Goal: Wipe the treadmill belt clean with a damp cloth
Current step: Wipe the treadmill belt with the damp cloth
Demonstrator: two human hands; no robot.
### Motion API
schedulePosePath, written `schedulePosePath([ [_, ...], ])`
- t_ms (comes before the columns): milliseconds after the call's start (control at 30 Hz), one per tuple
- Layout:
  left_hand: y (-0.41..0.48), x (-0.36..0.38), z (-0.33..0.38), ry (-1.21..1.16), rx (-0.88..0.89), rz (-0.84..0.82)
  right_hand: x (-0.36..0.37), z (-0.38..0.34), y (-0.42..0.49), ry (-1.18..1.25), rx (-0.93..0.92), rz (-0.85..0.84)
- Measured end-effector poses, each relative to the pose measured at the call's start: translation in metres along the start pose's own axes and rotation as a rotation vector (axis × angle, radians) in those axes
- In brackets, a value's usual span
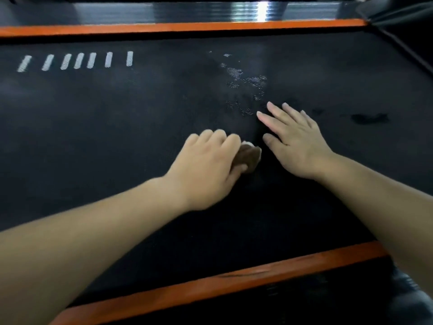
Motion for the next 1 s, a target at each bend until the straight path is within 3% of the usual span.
schedulePosePath([
  [100,0.017,0.004,-0.008,0.111,-0.011,-0.037,-0.003,0.000,0.005,0.035,-0.026,-0.010],
  [267,0.104,0.033,-0.072,0.078,-0.472,-0.225,-0.012,0.007,-0.002,0.033,-0.014,0.013],
  [333,0.103,0.033,-0.066,0.079,-0.446,-0.187,-0.012,0.009,-0.003,0.024,-0.008,0.019],
  [467,0.046,0.017,-0.012,0.028,-0.114,-0.023,-0.016,0.011,-0.001,0.077,-0.017,0.015],
  [533,0.026,0.011,0.001,-0.018,-0.039,0.013,-0.019,0.010,-0.002,0.131,-0.017,0.011],
  [633,0.032,0.013,0.003,-0.023,-0.063,0.057,-0.021,0.005,-0.002,0.154,0.002,-0.007],
  [700,0.054,0.017,-0.002,0.016,-0.112,0.000,-0.023,0.005,0.001,0.108,-0.002,-0.016],
  [900,0.140,0.043,-0.054,0.075,-0.427,-0.164,-0.038,0.031,0.028,0.023,-0.030,-0.059],
  [1000,0.131,0.042,-0.033,0.116,-0.463,-0.090,-0.037,0.036,0.044,-0.024,-0.045,-0.059],
])
Point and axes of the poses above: each hand's wrist, its own y-axis towards the middle knuckle, its own x-axis out of the palm, z = x × y, the point moved 2 cm from there along y, towards the middle knuckle, and after that the axes turned 15 degrees about y, right-handed, at the moved point
